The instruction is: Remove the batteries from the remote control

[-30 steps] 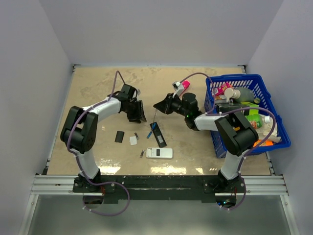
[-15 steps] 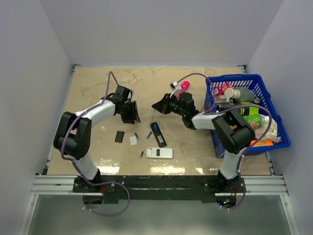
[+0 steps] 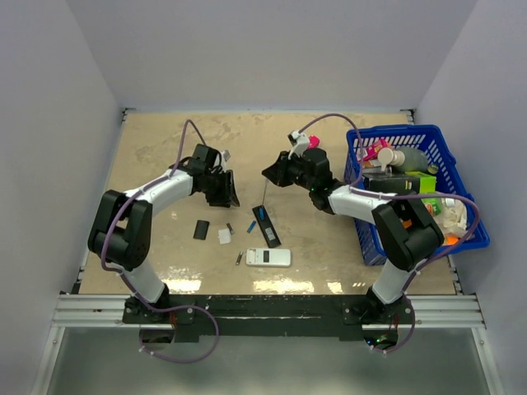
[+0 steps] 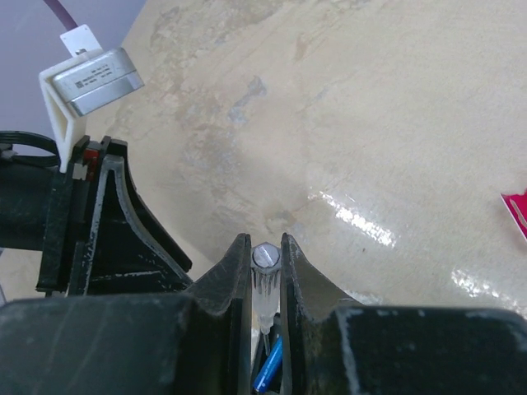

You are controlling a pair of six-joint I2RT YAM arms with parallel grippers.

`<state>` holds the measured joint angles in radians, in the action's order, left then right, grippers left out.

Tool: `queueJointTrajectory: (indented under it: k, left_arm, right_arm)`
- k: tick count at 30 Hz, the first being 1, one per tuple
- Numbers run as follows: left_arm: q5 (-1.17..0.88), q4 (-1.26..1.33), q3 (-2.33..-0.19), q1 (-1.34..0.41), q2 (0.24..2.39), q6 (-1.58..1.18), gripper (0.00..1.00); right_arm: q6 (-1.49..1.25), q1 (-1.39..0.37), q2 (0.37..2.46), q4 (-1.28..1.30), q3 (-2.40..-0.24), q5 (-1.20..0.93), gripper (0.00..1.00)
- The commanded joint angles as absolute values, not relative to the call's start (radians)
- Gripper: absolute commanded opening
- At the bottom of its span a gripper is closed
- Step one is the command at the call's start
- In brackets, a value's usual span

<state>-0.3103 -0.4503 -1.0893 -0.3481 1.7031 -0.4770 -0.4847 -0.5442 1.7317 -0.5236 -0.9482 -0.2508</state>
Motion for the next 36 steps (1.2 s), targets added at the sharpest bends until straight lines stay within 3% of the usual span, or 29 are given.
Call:
queueJointTrajectory:
  k: [1,36]
  left_arm:
    - [-0.364,-0.408,-1.058,-0.347,1.675,-0.443,0.43]
    - [-0.347,-0.42,-1.065,-0.35,1.683,-0.479,0.43]
  right_arm:
    - [-0.434,-0.549,1.706,-0.482,-0.963,-0.212,0.0]
    - [-0.486,-0.612,1.795,-0.561,-0.98,-0.195,0.0]
